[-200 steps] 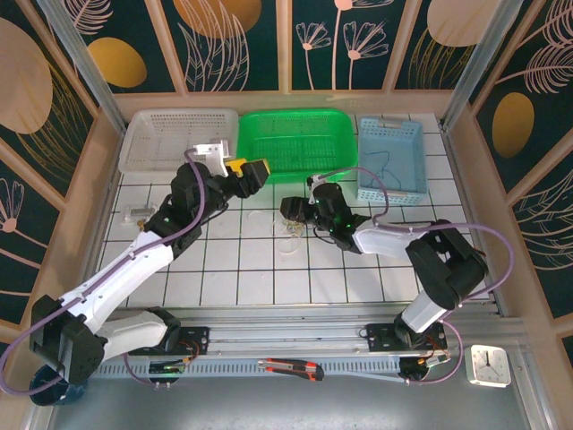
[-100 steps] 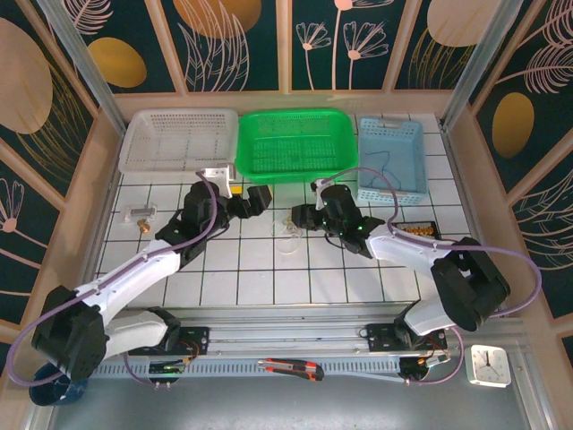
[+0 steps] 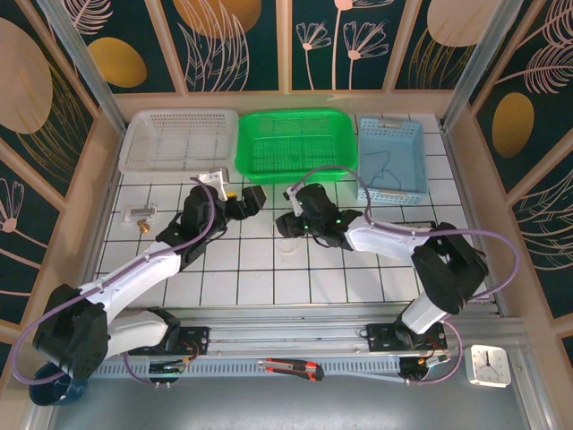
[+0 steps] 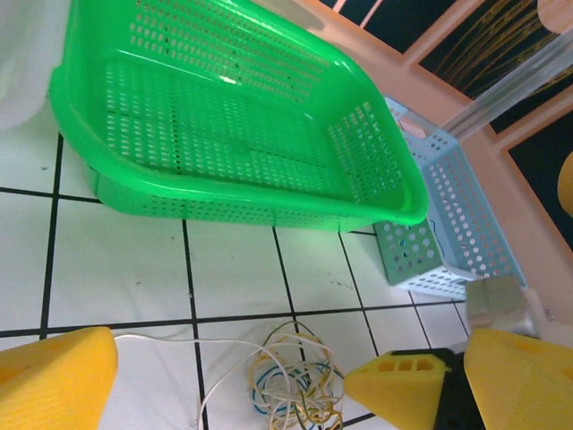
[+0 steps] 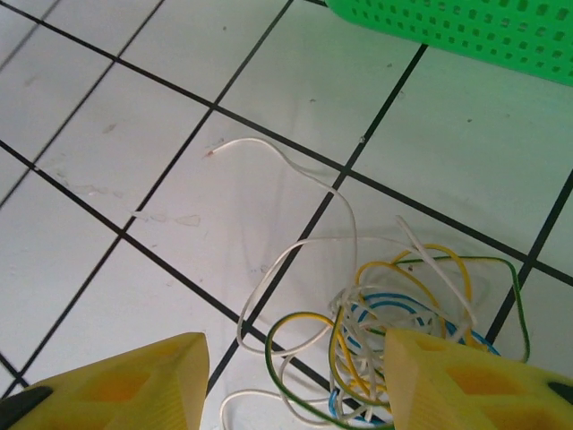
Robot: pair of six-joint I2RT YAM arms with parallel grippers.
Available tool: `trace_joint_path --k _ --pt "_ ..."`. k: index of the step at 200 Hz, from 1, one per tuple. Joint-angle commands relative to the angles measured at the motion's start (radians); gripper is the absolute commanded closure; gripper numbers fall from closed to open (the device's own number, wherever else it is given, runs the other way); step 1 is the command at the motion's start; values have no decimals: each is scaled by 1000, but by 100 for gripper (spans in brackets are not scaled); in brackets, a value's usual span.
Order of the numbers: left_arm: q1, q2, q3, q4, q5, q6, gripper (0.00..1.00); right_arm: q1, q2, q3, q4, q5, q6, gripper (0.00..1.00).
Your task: Untangle the cables
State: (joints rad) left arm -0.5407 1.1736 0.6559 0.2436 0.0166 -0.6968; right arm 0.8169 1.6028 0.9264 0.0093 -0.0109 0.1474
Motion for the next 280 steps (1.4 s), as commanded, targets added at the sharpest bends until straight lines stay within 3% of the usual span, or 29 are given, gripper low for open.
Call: trace_joint_path --k 1,32,81,128,159,237,280 --pt "22 -29 -5 37 1 -29 1 27 46 54 -59 84 -56 46" --pt "35 -29 -2 38 17 -32 1 57 97 94 -90 167 -77 47" --pt "38 -34 -7 49 31 -38 1 58 109 101 -89 267 -65 61" --pt "39 -33 -10 57 40 -41 1 46 99 111 -80 267 -68 100" --pt "39 -34 -13 58 47 -38 1 19 25 114 -63 158 -60 100" --pt "39 -9 -38 107 109 5 1 -126 -185 36 77 -253 82 100" --pt "40 18 -50 129 151 89 3 -184 -196 -9 155 -362 155 100"
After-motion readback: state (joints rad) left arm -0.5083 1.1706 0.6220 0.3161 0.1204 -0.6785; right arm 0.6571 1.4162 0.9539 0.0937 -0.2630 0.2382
